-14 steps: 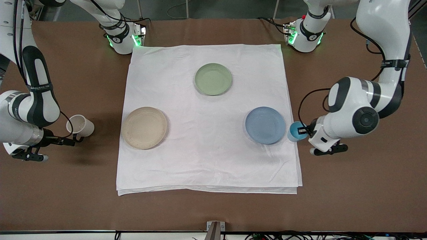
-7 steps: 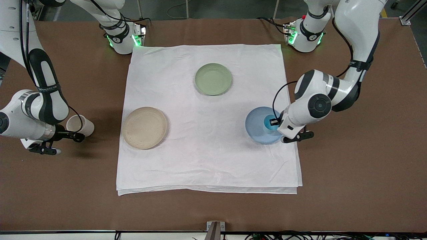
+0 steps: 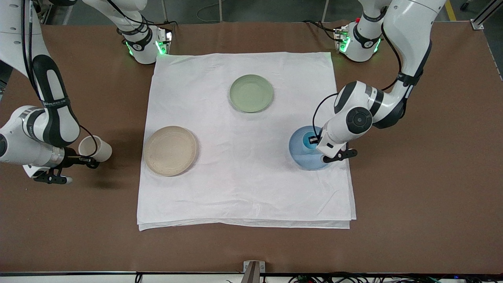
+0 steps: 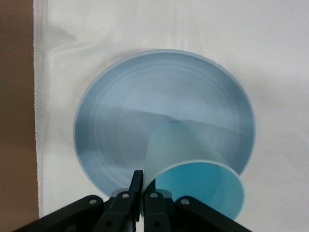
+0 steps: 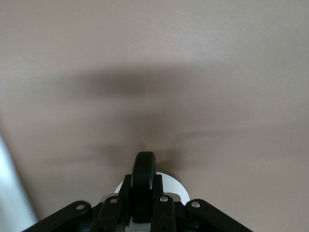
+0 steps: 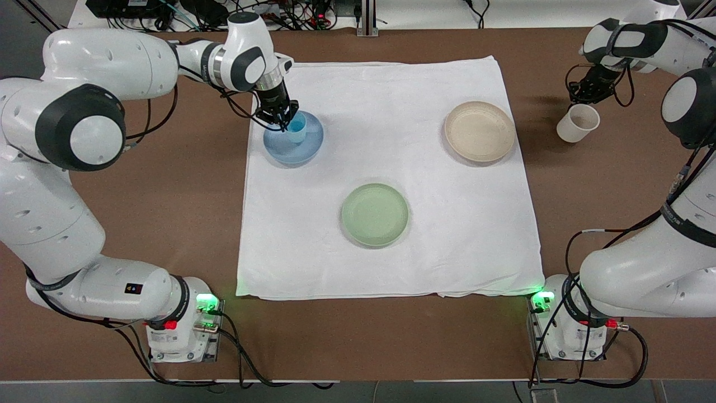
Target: Place blue cup in blue plate and white mug in gray plate
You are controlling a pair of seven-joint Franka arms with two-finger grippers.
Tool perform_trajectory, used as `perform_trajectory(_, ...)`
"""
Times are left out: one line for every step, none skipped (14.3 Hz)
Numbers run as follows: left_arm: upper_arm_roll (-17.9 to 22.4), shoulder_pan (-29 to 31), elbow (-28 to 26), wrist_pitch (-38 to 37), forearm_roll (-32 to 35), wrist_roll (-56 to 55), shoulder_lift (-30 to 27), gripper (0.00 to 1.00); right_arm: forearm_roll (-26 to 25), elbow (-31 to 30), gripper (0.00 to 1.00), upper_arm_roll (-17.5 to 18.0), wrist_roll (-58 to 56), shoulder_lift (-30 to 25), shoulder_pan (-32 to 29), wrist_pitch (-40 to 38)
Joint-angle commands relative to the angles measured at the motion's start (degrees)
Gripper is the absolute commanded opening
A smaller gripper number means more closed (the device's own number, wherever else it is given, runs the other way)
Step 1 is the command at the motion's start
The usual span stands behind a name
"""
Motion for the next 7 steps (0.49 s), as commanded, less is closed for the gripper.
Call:
perform_trajectory(0.0, 0.3, -0.1, 1.1, 0.9, -1.3, 0.3, 1.0, 1.6, 2.6, 0.0, 0.0, 7.7, -3.0, 4.5, -6.7)
perform_trajectory(0.0, 0.5, 0.3, 1.1, 2.1, -1.5, 0.2, 1.0, 2.7, 2.3, 0.0, 0.0, 10.6, -3.7, 6.6, -7.3)
perform_trajectory(-0.1, 0.5, 0.8, 1.0, 2.1, -1.7, -0.4, 1.0, 4.0, 2.0, 0.0, 0.0, 13.2, -4.1, 8.9, -8.0)
perform_trajectory(0.2, 0.8, 2.3, 0.4, 2.1, -1.6, -1.0, 1.0, 5.2, 1.3, 0.0, 0.0, 15.1, -4.4, 10.6, -8.1)
perform_trajectory(0.6, 1.4, 4.4, -1.1, 2.1, -1.3, -2.0, 1.0, 6.3, -0.4, 0.0, 0.0, 17.0, -5.3, 12.5, -7.6)
perform_trajectory(0.6, 3.0, 7.8, -4.4, 2.2, -1.3, -2.4, 1.0, 7.1, -1.9, 0.0, -0.1, 19.5, -6.2, 15.3, -6.9)
perform_trajectory(0.7, 4.3, 11.7, -8.0, 2.2, -1.3, -2.5, 1.0, 7.1, -3.2, 0.0, -0.1, 22.8, -6.8, 17.4, -6.0)
